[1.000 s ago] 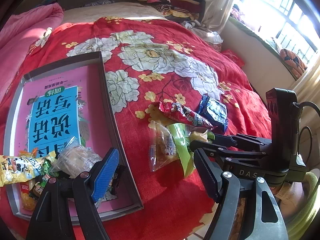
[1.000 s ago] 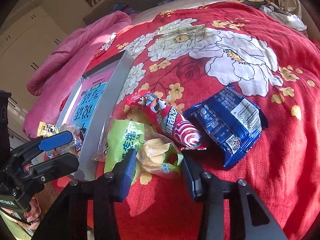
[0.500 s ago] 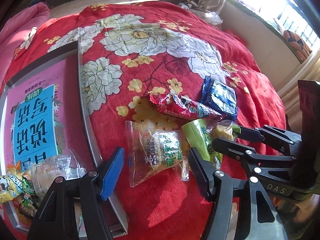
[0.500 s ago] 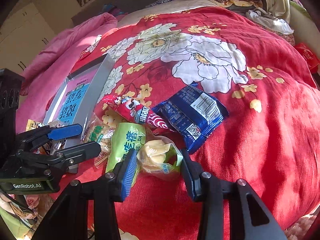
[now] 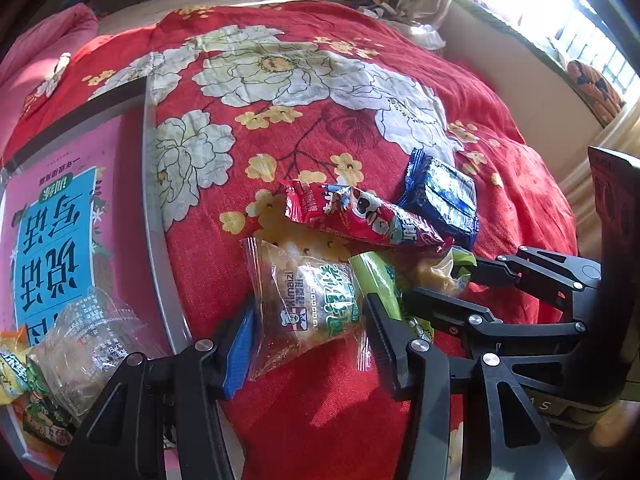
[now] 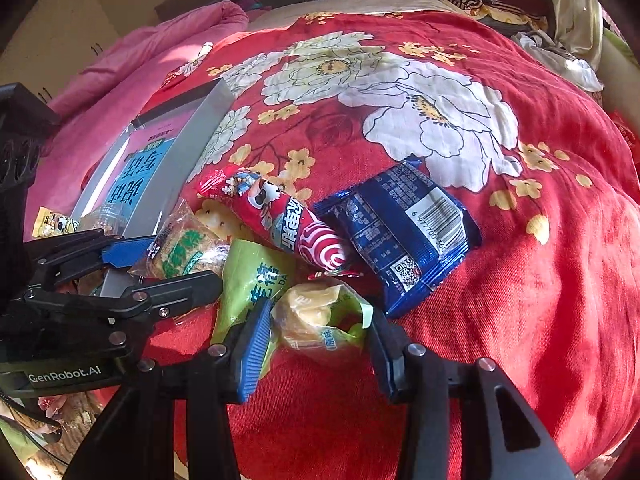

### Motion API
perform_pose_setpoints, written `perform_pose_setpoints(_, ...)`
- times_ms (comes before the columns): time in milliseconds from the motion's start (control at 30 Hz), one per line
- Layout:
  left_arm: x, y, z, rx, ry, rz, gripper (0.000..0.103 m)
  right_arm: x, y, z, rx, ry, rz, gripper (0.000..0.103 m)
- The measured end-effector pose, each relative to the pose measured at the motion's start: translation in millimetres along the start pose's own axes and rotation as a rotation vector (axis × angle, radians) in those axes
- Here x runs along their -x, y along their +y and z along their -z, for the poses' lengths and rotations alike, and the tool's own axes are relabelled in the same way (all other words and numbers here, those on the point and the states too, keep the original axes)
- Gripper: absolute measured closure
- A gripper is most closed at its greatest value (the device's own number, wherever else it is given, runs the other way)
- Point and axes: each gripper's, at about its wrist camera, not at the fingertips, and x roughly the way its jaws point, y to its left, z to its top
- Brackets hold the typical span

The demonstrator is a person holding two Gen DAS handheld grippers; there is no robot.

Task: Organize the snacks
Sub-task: 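Grasp the clear cracker bag with the left gripper while the right grasps the green milk-snack bag, then carry the cracker bag with the left gripper while the right carries the green bag toward the tray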

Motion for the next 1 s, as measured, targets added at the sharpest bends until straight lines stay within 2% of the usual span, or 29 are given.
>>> perform_pose_setpoints(233,11,10,5,0.057,-0.013,0.073,0.056,10,-10,4,-0.085,-0.015,-0.124,0.063)
perform_pose_setpoints(367,26,12,6,0.070,-0.037,0.091,0.056,21,-14,5,-0.134,-0.044,-0.201,0.063)
perform_pose_setpoints(600,54,16,3,0.080,-0.098,0.094,0.056,43,-6,1,-0.116,-0.142,-0.244,0.063)
perform_pose_setpoints(1000,87,35,10,0.121,-0.167,0.067,0.056,64,10,-5,-0.077,-0.245,-0.281,0.063)
